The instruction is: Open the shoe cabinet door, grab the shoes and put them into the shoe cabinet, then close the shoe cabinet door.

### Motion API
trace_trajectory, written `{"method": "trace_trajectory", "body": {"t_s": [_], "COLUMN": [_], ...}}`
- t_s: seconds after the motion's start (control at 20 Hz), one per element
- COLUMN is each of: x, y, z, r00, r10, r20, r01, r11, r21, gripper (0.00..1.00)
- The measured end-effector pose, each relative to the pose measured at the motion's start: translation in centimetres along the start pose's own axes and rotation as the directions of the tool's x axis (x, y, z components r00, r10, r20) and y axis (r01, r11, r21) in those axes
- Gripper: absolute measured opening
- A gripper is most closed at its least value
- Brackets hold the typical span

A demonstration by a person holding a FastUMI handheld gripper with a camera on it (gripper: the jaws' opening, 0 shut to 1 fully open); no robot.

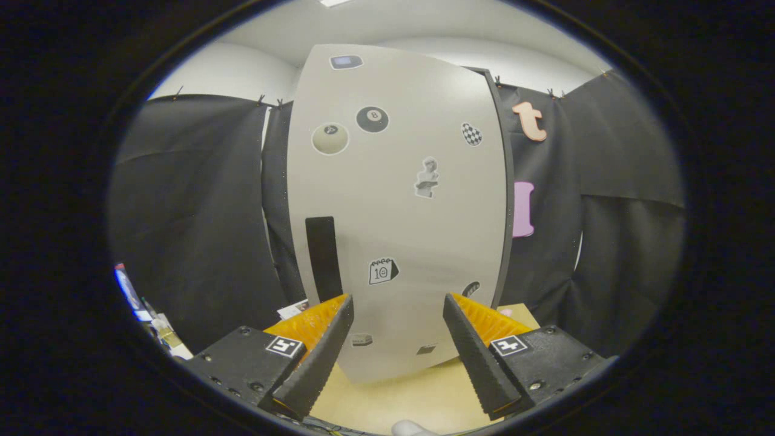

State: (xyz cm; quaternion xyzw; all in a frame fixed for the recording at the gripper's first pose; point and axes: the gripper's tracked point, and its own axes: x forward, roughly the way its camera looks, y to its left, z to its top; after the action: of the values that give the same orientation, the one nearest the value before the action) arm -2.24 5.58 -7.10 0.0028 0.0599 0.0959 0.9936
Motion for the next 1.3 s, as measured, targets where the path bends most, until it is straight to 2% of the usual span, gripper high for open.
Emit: {"method": "trace_trajectory", "body": {"t_s": [0.2, 0.55, 1.0, 1.3], "x": [0.0, -2.0, -6.2, -7.9], "y": [-1.2, -4.9, -8.7, -9.5], "z": [0.4, 4.7, 9.7, 10.6], "r00": [1.000, 0.996, 0.971, 0.959], "r10": [0.000, -0.069, -0.180, -0.217], "r20": [-0.010, 0.063, 0.158, 0.181], "r01": [0.000, 0.068, 0.177, 0.211], "r11": [1.000, 0.998, 0.984, 0.976], "r21": [0.007, 0.008, 0.032, 0.048], "gripper": [0.98, 0.98, 0.98, 0.98]}}
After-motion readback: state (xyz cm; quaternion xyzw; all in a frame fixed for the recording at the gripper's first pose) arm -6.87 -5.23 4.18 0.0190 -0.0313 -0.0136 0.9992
